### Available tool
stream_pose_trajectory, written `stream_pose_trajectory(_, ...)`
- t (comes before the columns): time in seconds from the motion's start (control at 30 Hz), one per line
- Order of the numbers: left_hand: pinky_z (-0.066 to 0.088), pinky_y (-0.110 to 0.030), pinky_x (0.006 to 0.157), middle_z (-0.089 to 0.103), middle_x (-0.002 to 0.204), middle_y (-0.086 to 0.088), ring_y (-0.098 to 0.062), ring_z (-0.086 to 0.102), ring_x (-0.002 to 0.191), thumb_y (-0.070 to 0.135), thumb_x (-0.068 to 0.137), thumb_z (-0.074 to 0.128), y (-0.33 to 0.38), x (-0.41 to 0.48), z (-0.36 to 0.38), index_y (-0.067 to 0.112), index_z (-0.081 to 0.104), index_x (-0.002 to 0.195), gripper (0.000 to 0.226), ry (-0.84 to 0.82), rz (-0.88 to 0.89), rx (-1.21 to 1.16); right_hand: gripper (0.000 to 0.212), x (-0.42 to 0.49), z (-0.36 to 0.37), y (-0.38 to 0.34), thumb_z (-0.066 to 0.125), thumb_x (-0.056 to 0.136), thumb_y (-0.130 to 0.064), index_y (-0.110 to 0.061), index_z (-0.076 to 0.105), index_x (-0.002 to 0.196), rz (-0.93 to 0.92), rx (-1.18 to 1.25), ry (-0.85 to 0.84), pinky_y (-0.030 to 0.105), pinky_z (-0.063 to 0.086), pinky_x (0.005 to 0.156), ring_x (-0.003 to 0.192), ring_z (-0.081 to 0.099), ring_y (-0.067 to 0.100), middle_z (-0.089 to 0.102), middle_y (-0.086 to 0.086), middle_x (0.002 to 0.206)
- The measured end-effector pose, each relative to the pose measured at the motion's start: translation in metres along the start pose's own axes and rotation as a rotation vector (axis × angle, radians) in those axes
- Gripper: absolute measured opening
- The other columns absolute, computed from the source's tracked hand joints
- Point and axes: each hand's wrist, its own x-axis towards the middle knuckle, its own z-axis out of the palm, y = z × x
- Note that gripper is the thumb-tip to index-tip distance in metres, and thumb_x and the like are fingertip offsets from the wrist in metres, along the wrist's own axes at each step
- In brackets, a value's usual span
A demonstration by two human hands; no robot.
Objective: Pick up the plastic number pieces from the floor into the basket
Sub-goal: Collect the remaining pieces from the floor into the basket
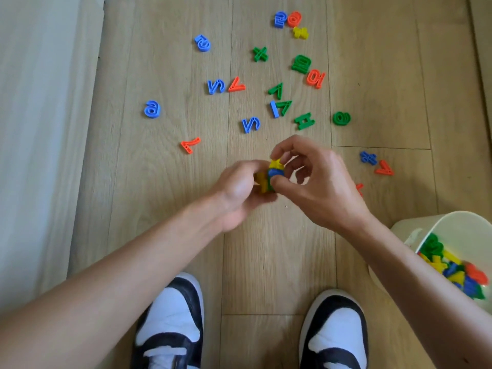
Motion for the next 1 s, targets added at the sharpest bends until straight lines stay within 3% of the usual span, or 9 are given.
stream_pose_trajectory(0.1,0.051,-0.026,0.058,0.054,0.074,-0.003,-0.015,0.054,0.065,0.027,0.097,0.036,0.0,-0.006,0.012,0.016,0.057,0.082,0.029,-0.198,-0.193,-0.279,0.029,-0.005,-0.002,-0.012,0.071,0.077,-0.011,-0.02,0.064,0.103,-0.07,-0.189,-0.108,0.024,0.045,0.065,0.079,0.056,0.012,0.058,-0.002,0.093)
stream_pose_trajectory(0.2,0.05,-0.025,0.054,0.056,0.073,-0.005,-0.015,0.057,0.061,0.044,0.101,0.036,-0.004,-0.006,0.016,0.013,0.059,0.087,0.041,-0.171,-0.224,-0.286,0.027,-0.013,-0.005,-0.014,0.071,0.08,-0.022,-0.018,0.063,0.105,-0.124,-0.393,-0.185,0.036,0.046,0.073,0.086,0.054,0.019,0.057,-0.003,0.093)
stream_pose_trajectory(0.3,0.046,-0.022,0.049,0.057,0.072,-0.003,-0.014,0.053,0.057,0.045,0.1,0.042,-0.01,-0.005,0.016,0.013,0.063,0.09,0.039,-0.106,-0.192,-0.191,0.028,-0.022,-0.019,-0.01,0.07,0.08,-0.04,-0.025,0.067,0.104,-0.1,-0.278,-0.121,0.033,0.046,0.077,0.091,0.054,0.014,0.055,-0.007,0.097)
stream_pose_trajectory(0.4,0.033,-0.018,0.038,0.055,0.065,-0.002,-0.011,0.049,0.05,0.038,0.1,0.046,-0.012,-0.004,0.016,0.015,0.054,0.077,0.034,-0.097,-0.176,-0.12,0.043,-0.028,-0.043,0.012,0.071,0.077,-0.052,-0.03,0.062,0.113,0.061,-0.333,0.015,0.026,0.047,0.076,0.096,0.054,0.01,0.05,-0.01,0.109)
stream_pose_trajectory(0.53,0.029,-0.018,0.039,0.054,0.071,-0.005,-0.012,0.049,0.053,0.031,0.101,0.045,-0.013,-0.005,0.014,0.014,0.052,0.077,0.031,-0.104,-0.15,-0.068,0.082,-0.037,-0.055,0.05,0.084,0.063,-0.055,-0.023,0.046,0.129,0.448,-0.723,-0.15,0.037,0.045,0.082,0.112,0.052,0.031,0.039,0.005,0.129)
stream_pose_trajectory(0.63,0.03,-0.018,0.04,0.055,0.072,-0.005,-0.012,0.049,0.055,0.03,0.101,0.045,-0.017,-0.007,0.013,0.014,0.054,0.078,0.03,-0.106,-0.137,-0.013,0.083,-0.047,-0.044,0.065,0.085,0.06,-0.055,-0.02,0.045,0.123,0.486,-0.787,-0.185,0.04,0.049,0.075,0.106,0.054,0.035,0.037,0.009,0.13)
stream_pose_trajectory(0.83,0.029,-0.018,0.04,0.054,0.072,-0.004,-0.013,0.048,0.055,0.028,0.101,0.047,-0.028,-0.012,0.01,0.012,0.055,0.081,0.026,-0.081,-0.161,0.023,0.079,-0.048,-0.021,0.068,0.075,0.068,-0.067,-0.023,0.043,0.124,0.417,-0.821,-0.03,0.035,0.04,0.062,0.092,0.059,0.032,0.042,0.008,0.123)
stream_pose_trajectory(0.9,0.03,-0.018,0.04,0.054,0.071,-0.004,-0.013,0.049,0.055,0.028,0.1,0.048,-0.031,-0.012,0.01,0.012,0.055,0.081,0.025,-0.076,-0.165,0.016,0.069,-0.045,-0.013,0.066,0.074,0.074,-0.061,-0.022,0.046,0.123,0.397,-0.828,-0.03,0.035,0.038,0.061,0.086,0.059,0.032,0.042,0.007,0.119)
stream_pose_trajectory(1.0,0.031,-0.018,0.04,0.054,0.072,-0.004,-0.013,0.049,0.055,0.027,0.1,0.049,-0.034,-0.012,0.008,0.012,0.056,0.082,0.025,-0.078,-0.164,0.014,0.044,-0.041,-0.008,0.065,0.072,0.083,-0.037,-0.02,0.052,0.119,0.381,-0.777,-0.019,0.034,0.036,0.06,0.074,0.048,0.027,0.043,0.006,0.115)
